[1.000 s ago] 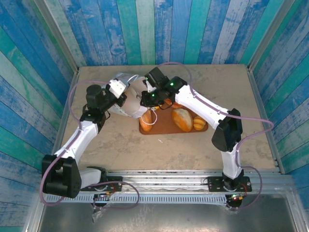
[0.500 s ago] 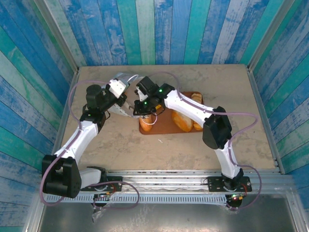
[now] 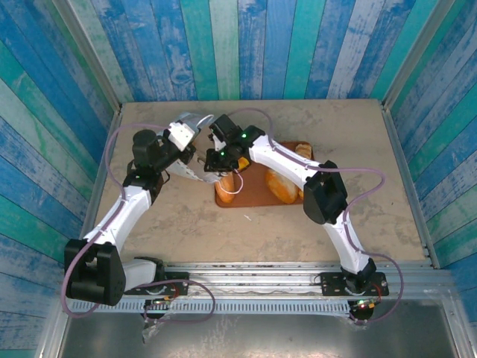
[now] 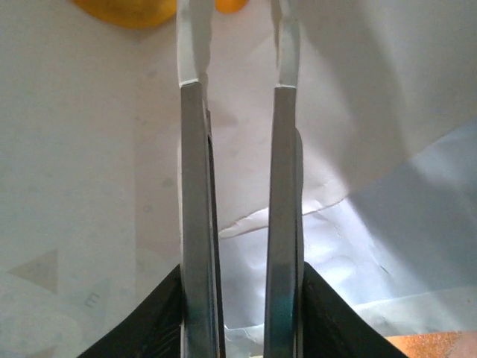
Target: Take the fake bread out of the paper bag
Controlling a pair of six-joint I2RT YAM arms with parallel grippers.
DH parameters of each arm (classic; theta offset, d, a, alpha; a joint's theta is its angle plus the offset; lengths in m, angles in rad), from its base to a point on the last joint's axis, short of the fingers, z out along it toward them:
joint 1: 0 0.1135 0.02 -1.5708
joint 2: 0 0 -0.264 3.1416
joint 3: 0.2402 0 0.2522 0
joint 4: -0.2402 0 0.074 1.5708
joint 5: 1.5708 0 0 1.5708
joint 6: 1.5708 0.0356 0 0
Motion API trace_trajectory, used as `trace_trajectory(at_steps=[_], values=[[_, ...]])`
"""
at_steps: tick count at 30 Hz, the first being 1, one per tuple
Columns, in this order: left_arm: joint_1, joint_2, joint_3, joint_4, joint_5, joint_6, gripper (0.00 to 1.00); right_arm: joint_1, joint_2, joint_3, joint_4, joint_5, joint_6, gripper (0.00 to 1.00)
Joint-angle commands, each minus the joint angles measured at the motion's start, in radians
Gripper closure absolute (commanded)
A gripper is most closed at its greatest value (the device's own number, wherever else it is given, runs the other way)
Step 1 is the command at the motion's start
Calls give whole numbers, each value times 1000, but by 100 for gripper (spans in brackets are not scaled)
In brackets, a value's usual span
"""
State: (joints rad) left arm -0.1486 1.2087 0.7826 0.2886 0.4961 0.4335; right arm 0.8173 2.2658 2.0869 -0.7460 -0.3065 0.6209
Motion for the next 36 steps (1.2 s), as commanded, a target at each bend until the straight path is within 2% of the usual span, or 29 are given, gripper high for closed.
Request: trace_trajectory(at_steps=[1, 21, 36], values=[[0, 15, 30, -1, 19, 12, 100, 0, 32, 53, 12, 9, 1, 61], [0, 34, 41, 16, 38, 3, 100, -1, 192, 255, -29, -13, 4, 55], [-1, 32, 40, 21, 1, -5, 100, -2, 158, 264, -39, -34, -38, 95]])
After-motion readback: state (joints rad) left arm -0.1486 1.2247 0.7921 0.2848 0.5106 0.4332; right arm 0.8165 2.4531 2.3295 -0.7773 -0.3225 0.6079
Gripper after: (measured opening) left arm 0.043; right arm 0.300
